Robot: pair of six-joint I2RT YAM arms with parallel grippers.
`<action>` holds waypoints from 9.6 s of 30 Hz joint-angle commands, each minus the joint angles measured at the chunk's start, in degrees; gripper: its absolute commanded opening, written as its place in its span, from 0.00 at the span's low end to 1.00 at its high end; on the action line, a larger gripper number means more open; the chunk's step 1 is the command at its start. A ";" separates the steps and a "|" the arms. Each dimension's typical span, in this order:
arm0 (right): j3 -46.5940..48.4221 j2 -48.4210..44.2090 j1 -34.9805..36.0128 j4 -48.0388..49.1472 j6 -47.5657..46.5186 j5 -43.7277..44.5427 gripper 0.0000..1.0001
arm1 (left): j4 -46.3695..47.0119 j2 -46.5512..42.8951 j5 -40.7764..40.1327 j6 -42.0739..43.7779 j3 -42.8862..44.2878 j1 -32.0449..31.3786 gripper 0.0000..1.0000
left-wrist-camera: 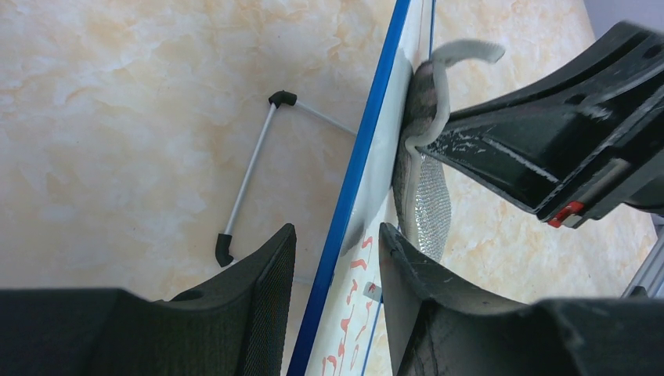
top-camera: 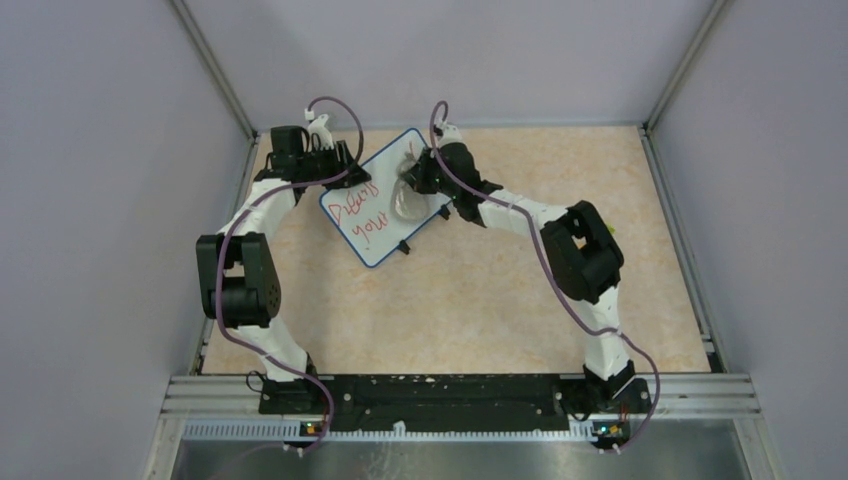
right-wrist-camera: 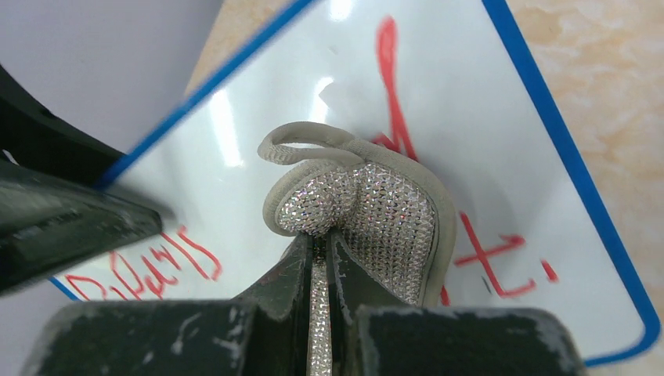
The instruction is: Erase the whiteboard
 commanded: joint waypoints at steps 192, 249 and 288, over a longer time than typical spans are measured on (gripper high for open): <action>22.45 7.18 19.93 -19.54 -6.03 10.00 0.00 | 6.91 -20.15 7.09 -4.76 -20.79 10.62 0.08; -2.27 1.22 9.81 -8.90 1.47 2.25 0.00 | 4.76 -22.44 0.44 1.36 -21.78 8.67 0.00; 12.54 5.56 9.10 -9.69 1.61 2.50 0.00 | 4.41 -22.18 0.20 1.83 -21.42 8.06 0.00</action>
